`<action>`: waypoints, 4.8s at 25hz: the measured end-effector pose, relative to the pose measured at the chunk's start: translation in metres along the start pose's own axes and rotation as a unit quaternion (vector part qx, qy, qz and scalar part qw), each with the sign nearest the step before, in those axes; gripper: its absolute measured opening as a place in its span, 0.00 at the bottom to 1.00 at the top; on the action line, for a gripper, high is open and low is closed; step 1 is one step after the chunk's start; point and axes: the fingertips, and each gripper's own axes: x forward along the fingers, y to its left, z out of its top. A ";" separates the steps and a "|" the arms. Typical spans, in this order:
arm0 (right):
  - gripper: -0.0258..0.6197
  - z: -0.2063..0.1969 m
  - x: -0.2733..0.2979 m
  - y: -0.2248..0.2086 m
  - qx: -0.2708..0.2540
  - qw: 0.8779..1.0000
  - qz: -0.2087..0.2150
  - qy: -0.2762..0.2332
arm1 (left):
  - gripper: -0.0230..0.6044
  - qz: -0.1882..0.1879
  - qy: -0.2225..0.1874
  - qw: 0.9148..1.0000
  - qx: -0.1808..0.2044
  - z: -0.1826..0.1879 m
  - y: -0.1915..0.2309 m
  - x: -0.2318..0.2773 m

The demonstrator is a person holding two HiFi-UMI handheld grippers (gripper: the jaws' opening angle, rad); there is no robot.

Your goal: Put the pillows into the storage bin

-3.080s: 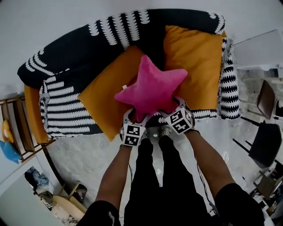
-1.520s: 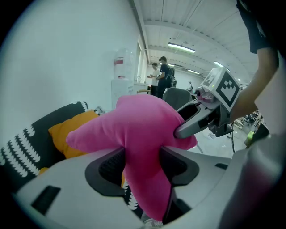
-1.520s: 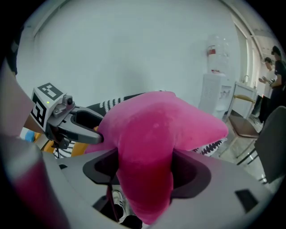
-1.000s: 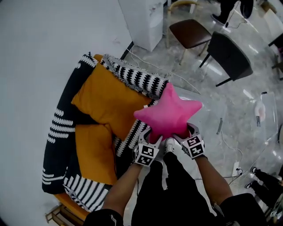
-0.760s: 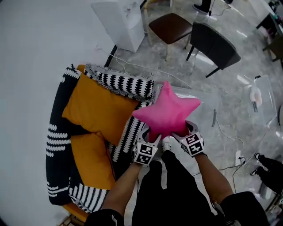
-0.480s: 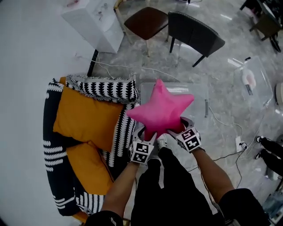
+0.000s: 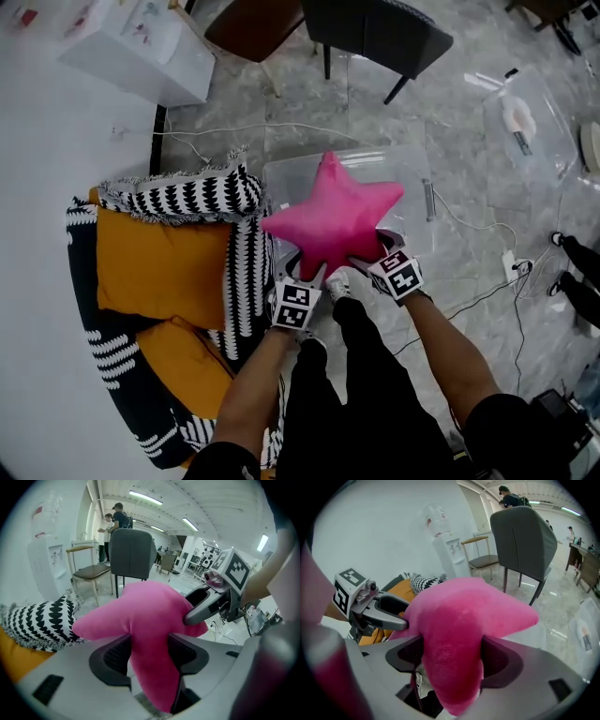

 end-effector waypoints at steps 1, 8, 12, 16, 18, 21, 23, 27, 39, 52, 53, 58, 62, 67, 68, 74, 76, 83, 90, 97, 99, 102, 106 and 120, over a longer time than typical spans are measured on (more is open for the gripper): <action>0.65 -0.001 0.006 -0.007 0.004 1.000 -0.001 0.003 | 0.44 -0.003 0.004 1.000 0.000 0.001 0.003 0.008; 0.66 -0.011 0.039 -0.036 0.020 1.000 0.001 0.013 | 0.46 -0.012 0.011 1.000 -0.005 -0.006 0.019 0.050; 0.89 -0.029 0.059 -0.058 0.024 0.999 -0.031 0.023 | 0.54 -0.005 0.030 0.999 0.023 -0.023 0.023 0.068; 0.97 -0.044 0.062 -0.076 0.019 0.997 -0.057 0.040 | 0.59 -0.006 0.050 0.999 0.020 -0.036 0.019 0.072; 0.97 -0.045 0.056 -0.076 0.010 0.997 -0.056 0.044 | 0.59 -0.004 0.046 0.999 0.014 -0.033 0.017 0.068; 0.97 -0.040 0.046 -0.062 -0.007 0.998 -0.053 0.040 | 0.59 0.005 0.034 0.999 0.004 -0.027 0.018 0.050; 0.97 -0.030 0.040 -0.039 -0.020 0.998 -0.046 0.034 | 0.59 0.013 0.022 1.000 -0.002 -0.025 0.022 0.030; 0.96 0.007 0.037 0.006 -0.061 0.998 -0.031 0.006 | 0.59 0.041 -0.016 0.999 -0.021 -0.018 0.035 -0.011; 0.89 0.085 0.037 0.178 -0.160 0.985 0.055 -0.040 | 0.59 0.159 -0.085 0.979 -0.095 -0.076 0.094 -0.181; 0.89 0.019 0.093 0.444 -0.310 0.931 0.193 0.027 | 0.59 0.307 -0.106 0.917 -0.231 -0.256 0.132 -0.345; 0.89 0.018 0.098 0.462 -0.319 0.926 0.202 0.028 | 0.59 0.315 -0.109 0.910 -0.246 -0.272 0.134 -0.357; 0.89 0.002 0.133 0.531 -0.371 0.897 0.230 0.062 | 0.59 0.352 -0.131 0.870 -0.319 -0.348 0.135 -0.408; 0.89 -0.013 0.159 0.595 -0.397 0.882 0.244 0.068 | 0.59 0.381 -0.128 0.841 -0.362 -0.416 0.134 -0.441; 0.89 -0.045 0.180 0.666 -0.474 0.833 0.272 0.085 | 0.59 0.418 -0.112 0.789 -0.436 -0.502 0.115 -0.472; 0.89 -0.052 0.184 0.676 -0.490 0.822 0.276 0.092 | 0.59 0.422 -0.111 0.779 -0.450 -0.517 0.110 -0.474; 0.90 -0.085 0.215 0.728 -0.540 0.784 0.285 0.110 | 0.59 0.440 -0.104 0.738 -0.501 -0.590 0.097 -0.490; 0.91 -0.096 0.228 0.739 -0.557 0.772 0.283 0.118 | 0.59 0.452 -0.094 0.724 -0.512 -0.610 0.092 -0.494; 0.94 -0.115 0.270 0.774 -0.592 0.744 0.281 0.128 | 0.60 0.467 -0.063 0.699 -0.538 -0.673 0.090 -0.495; 0.97 -0.137 0.307 0.783 -0.607 0.739 0.255 0.141 | 0.65 0.450 -0.051 0.709 -0.540 -0.711 0.097 -0.473; 0.97 -0.151 0.349 0.766 -0.632 0.726 0.221 0.157 | 0.67 0.430 -0.037 0.708 -0.559 -0.733 0.111 -0.441; 0.97 -0.155 0.357 0.765 -0.629 0.730 0.214 0.158 | 0.67 0.429 -0.030 0.708 -0.561 -0.738 0.115 -0.435; 0.97 -0.159 0.362 0.762 -0.631 0.733 0.203 0.156 | 0.67 0.428 -0.022 0.707 -0.562 -0.744 0.117 -0.429; 0.90 -0.161 0.364 0.760 -0.635 0.727 0.201 0.168 | 0.66 0.427 -0.028 0.714 -0.554 -0.744 0.120 -0.427; 0.18 -0.158 0.333 0.781 -0.648 0.711 0.223 0.157 | 0.10 0.440 -0.082 0.723 -0.526 -0.703 0.130 -0.450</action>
